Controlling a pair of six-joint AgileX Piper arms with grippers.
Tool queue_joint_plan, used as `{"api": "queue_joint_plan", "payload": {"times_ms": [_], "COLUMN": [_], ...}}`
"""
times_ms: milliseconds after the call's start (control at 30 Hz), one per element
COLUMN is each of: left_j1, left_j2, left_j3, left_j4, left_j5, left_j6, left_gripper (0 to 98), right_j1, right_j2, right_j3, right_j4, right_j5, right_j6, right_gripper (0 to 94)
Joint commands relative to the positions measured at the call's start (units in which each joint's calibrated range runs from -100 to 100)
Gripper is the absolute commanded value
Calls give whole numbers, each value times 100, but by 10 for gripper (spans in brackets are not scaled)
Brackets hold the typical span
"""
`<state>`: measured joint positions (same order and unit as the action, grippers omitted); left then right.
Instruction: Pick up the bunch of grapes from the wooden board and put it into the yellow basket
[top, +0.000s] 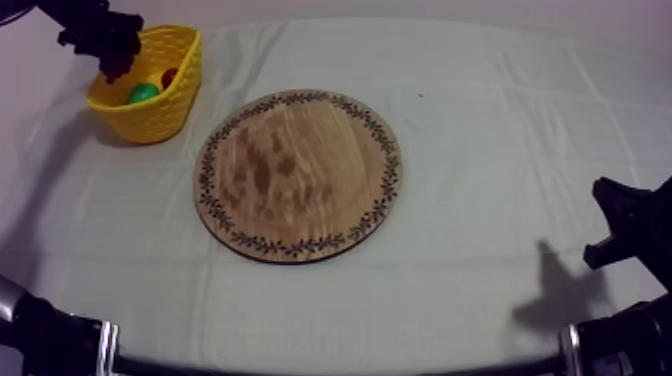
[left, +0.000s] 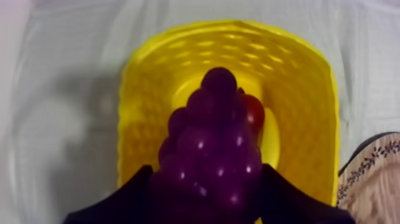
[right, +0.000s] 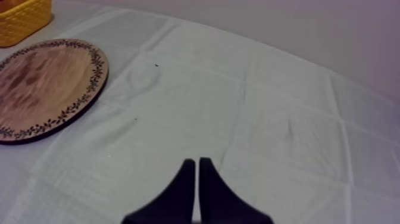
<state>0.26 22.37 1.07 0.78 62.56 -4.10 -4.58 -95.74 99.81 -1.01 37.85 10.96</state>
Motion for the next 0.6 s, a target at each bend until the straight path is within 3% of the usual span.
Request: {"api": "queue_joint_plan", "payload": {"times_ms": [0,67,267,400,567], "left_j1": [-7,-11,-52,-89,-97], "left_j2": [123,208,326,217,-322], "left_j3": [13,5,-25,-28,138], "left_j4": [56,96,122,68,-110], "left_j5": [-61,-117,-202,-524,-733], "left_j6": [-89,-163,-424,-357,-119], "left_gripper": [419,469,855,931,935], "right_j1": [-2,-2,-2,-2,-2], "right_j2": [-1,-1,-1,-1,-1], "right_j3": [-3,-3,-3,-3,-3], "right_j4": [1,1,1,1,1], "right_j5": [-3,-3,-3,-3,-3], "right_j6": [-4,-1,-4,-3,-4], "right_gripper": [4,4,4,4,4]}}
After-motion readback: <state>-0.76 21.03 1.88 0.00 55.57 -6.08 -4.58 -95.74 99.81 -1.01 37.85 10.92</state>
